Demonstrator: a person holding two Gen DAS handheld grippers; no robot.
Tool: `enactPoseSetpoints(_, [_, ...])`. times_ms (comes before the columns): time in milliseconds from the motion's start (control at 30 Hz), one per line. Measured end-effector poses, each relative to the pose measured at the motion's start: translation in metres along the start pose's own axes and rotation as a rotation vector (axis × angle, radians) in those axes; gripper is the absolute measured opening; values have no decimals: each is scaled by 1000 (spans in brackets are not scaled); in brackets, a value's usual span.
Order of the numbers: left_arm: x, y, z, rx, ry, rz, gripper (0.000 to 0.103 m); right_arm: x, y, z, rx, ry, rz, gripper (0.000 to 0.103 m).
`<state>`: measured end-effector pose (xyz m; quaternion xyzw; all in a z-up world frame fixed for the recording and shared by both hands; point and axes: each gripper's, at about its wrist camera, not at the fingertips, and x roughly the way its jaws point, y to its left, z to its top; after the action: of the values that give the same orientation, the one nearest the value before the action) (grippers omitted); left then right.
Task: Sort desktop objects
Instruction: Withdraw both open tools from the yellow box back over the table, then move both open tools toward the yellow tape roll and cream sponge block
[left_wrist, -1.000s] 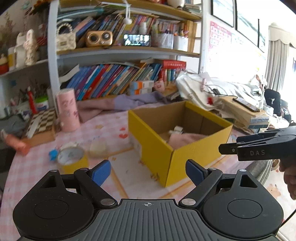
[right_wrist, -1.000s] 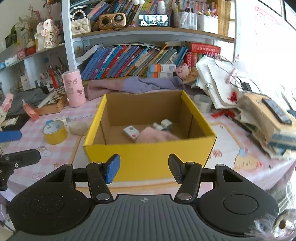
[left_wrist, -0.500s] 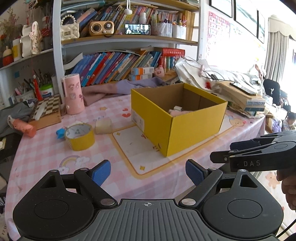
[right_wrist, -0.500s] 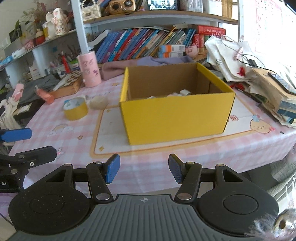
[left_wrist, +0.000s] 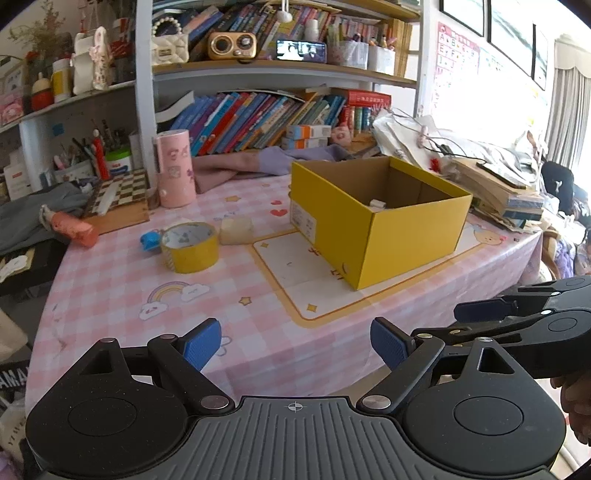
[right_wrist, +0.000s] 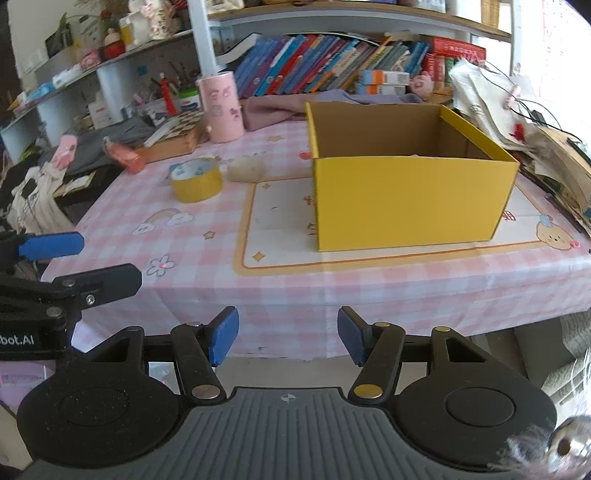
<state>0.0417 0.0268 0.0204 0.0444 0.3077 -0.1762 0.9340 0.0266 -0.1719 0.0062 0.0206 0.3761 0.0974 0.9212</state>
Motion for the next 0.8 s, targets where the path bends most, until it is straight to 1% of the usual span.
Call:
enactPoseSetpoints(367, [-5, 14, -5, -32, -1, 22, 90, 6, 18, 2, -51, 7, 22, 57])
enactPoseSetpoints(600, [-6, 20, -6, -36, 2, 26, 90, 9, 23, 4, -55, 8, 23, 57])
enactPoseSetpoints(700, [-7, 28, -9, -41, 4, 39, 90, 13, 29, 7, -58, 8, 29, 57])
enactPoseSetpoints(800, [-9, 39, -9, -69, 2, 61, 90, 18, 37, 11, -72, 18, 47, 57])
